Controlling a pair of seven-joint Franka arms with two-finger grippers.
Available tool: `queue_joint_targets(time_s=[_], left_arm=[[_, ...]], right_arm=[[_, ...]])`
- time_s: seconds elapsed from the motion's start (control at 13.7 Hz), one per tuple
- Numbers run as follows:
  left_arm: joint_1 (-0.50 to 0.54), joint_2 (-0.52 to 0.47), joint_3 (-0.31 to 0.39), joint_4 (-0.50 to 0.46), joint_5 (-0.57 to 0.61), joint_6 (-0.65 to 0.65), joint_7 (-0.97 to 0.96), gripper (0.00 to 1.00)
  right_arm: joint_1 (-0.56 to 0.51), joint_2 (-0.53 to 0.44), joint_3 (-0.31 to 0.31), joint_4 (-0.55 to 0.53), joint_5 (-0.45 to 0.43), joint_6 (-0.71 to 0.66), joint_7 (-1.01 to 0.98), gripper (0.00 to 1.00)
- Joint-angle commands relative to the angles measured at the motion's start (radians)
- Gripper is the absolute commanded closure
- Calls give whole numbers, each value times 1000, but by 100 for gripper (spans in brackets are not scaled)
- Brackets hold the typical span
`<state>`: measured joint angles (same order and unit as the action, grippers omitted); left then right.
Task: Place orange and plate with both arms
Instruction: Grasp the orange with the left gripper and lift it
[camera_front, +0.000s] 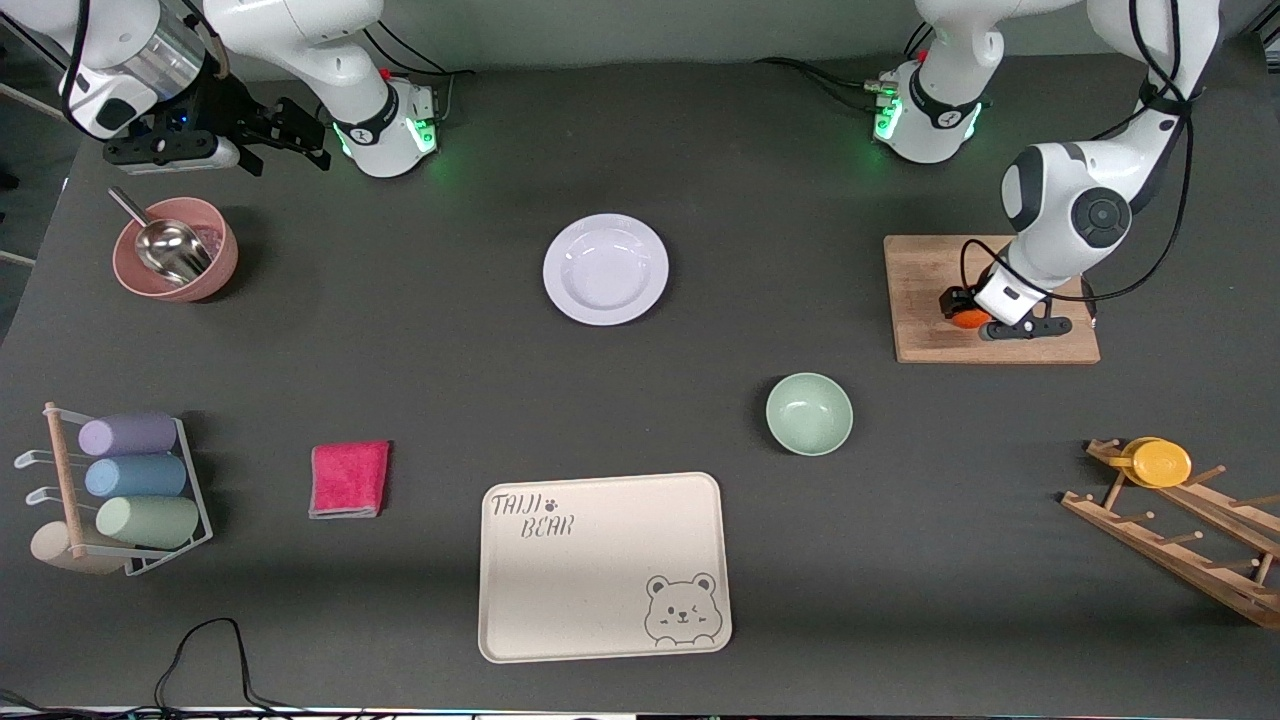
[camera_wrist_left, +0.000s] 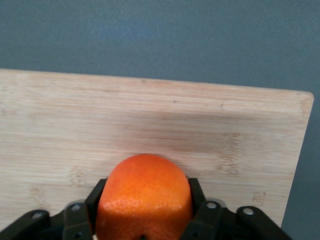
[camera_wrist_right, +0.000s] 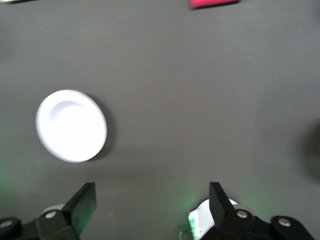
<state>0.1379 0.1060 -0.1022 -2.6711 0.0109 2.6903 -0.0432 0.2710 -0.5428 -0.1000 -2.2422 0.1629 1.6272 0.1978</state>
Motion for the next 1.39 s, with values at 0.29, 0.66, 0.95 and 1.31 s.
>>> queue_joint_targets(time_s=[0.29, 0.66, 0.95, 1.31], left_arm=[[-32, -146, -11, 84, 9, -237, 0, 100], [-89, -241, -20, 351, -73, -675, -1, 100], [-185, -246, -27, 595, -210, -947, -64, 100], [-308, -212, -210, 755, -287, -946, -533, 100]], right_arm=[[-1, 18, -193, -219, 312, 77, -389, 0], [-16, 142, -248, -333, 535, 152, -676, 0], [-27, 285, -248, -392, 734, 181, -898, 0], [-27, 490, -260, -424, 937, 183, -1202, 0]])
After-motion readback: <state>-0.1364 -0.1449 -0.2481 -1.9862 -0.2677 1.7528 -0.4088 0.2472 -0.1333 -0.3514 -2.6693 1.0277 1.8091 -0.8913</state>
